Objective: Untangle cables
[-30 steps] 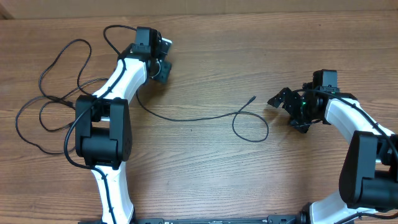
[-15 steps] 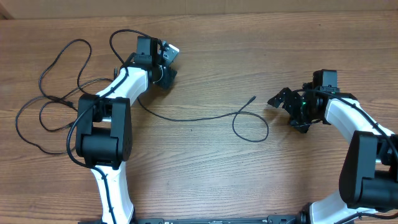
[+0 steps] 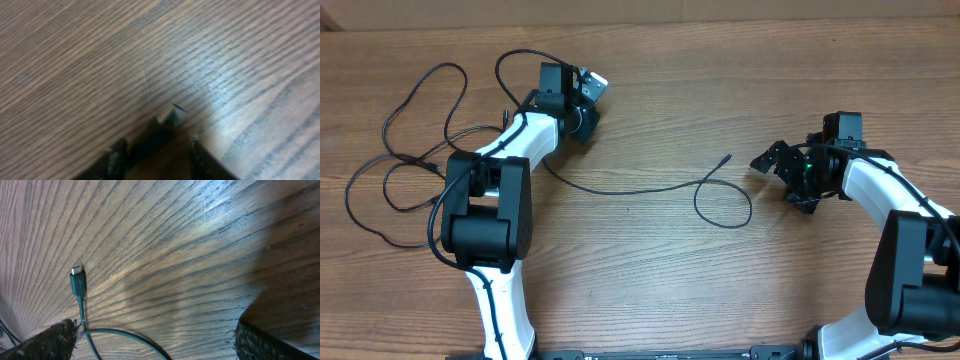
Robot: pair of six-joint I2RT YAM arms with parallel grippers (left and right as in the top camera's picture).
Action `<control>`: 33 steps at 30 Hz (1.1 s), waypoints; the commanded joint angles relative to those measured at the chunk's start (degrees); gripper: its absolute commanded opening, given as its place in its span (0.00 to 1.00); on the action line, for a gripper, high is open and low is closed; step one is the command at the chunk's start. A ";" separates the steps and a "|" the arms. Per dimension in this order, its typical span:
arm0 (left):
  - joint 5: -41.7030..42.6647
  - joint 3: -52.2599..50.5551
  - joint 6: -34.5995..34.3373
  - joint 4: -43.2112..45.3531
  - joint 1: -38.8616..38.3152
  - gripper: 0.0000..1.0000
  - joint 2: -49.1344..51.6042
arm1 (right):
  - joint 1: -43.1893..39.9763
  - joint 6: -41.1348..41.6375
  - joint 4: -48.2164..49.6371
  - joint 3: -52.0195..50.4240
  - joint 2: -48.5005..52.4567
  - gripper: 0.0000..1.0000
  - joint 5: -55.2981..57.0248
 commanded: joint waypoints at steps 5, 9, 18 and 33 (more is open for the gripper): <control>-0.55 -2.16 -0.57 -0.85 0.22 0.24 0.59 | 0.07 -0.31 0.24 0.20 -0.37 1.00 1.88; 2.71 -2.16 -1.36 -1.11 0.15 0.24 0.59 | 0.07 -0.31 0.26 0.20 -0.37 1.00 1.88; 19.26 -2.16 -11.98 -1.29 -0.22 0.07 0.59 | 0.07 -0.31 0.26 0.20 -0.37 1.00 1.88; 23.93 -2.16 -14.51 -13.27 -6.67 0.13 0.59 | 0.07 -0.31 0.26 0.20 -0.37 1.00 1.88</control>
